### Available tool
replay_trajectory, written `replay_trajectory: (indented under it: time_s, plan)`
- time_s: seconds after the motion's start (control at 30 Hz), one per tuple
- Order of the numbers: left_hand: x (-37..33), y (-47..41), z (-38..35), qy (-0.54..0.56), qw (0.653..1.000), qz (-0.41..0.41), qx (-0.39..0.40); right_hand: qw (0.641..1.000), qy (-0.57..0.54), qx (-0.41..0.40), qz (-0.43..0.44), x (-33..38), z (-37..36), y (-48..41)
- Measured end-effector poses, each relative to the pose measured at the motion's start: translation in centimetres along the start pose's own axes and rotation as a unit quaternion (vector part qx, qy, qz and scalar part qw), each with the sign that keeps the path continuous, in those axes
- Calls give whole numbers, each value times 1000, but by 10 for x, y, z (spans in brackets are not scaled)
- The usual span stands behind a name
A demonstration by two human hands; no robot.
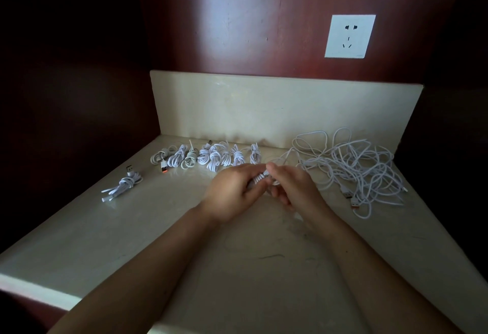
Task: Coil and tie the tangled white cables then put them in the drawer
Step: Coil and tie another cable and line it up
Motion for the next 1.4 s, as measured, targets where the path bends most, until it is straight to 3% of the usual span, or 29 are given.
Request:
replay_trajectory:
  time_s: [0.17,0.27,0.37,0.63,0.77,1.0,1.13,1.3,1.4]
  plan:
    - [3,2,-4,37,996,79,3,999,29,-27,14,-7,-1,-6]
    - [7,6,-10,13,984,149,96,990,103,-78,55,-13,2,-13]
    - [4,10,-5,-43,979,144,141,978,165,-85,98,-16,-2,-11]
    - [16,57,52,-131,974,171,73,975,135,64,164,5,-61,-11]
    - [32,93,80,-134,972,193,26,963,192,47,185,10,-108,-39]
    - [63,133,121,-180,953,237,-51,953,257,65,144,15,-192,-78]
    - [77,146,132,-226,926,298,-51,944,273,81,166,16,-224,-90]
    - [82,144,136,-351,898,263,-35,905,358,41,226,5,-236,-97]
    - [86,145,134,-364,889,279,-9,884,396,6,249,0,-236,-97]
Point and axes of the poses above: each hand's wrist, its own y-axis away from the middle knuckle, its own z-axis out of the back of the hand, x = y × z, the point moved 4 cm from there along -y, towards the middle knuckle, and after that the axes turned 12 degrees about -z, right-handed, at the moved point
